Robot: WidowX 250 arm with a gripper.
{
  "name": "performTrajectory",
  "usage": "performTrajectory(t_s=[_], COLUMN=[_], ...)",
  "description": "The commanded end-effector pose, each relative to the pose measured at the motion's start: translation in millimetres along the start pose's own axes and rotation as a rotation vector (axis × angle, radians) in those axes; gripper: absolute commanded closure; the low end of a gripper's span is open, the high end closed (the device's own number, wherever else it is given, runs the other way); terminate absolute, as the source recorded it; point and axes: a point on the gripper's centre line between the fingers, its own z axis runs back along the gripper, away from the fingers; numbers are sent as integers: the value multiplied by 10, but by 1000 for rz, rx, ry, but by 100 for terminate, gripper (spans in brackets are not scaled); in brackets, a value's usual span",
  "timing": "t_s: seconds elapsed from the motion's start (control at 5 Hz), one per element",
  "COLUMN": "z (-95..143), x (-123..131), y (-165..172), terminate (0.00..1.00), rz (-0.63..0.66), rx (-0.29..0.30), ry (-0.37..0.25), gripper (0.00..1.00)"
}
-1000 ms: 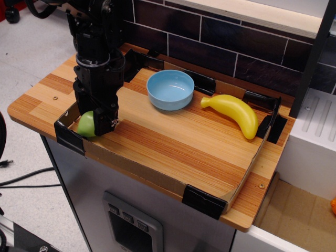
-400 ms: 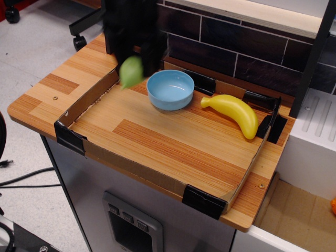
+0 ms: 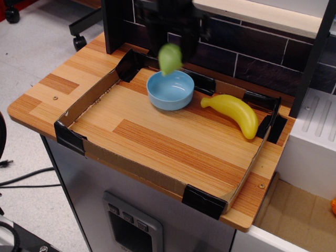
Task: Put pear in bowl
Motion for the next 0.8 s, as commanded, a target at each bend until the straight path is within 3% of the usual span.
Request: performTrajectory(t_s=[0.0, 0.2, 0.6], z=[-25, 60, 482], x=[194, 166, 72], y=[142, 173, 211], terminate=[0, 0, 0], rz=[-18, -16, -27], rx=[116, 97, 65], ry=[-106, -88, -118], gripper=[100, 0, 0])
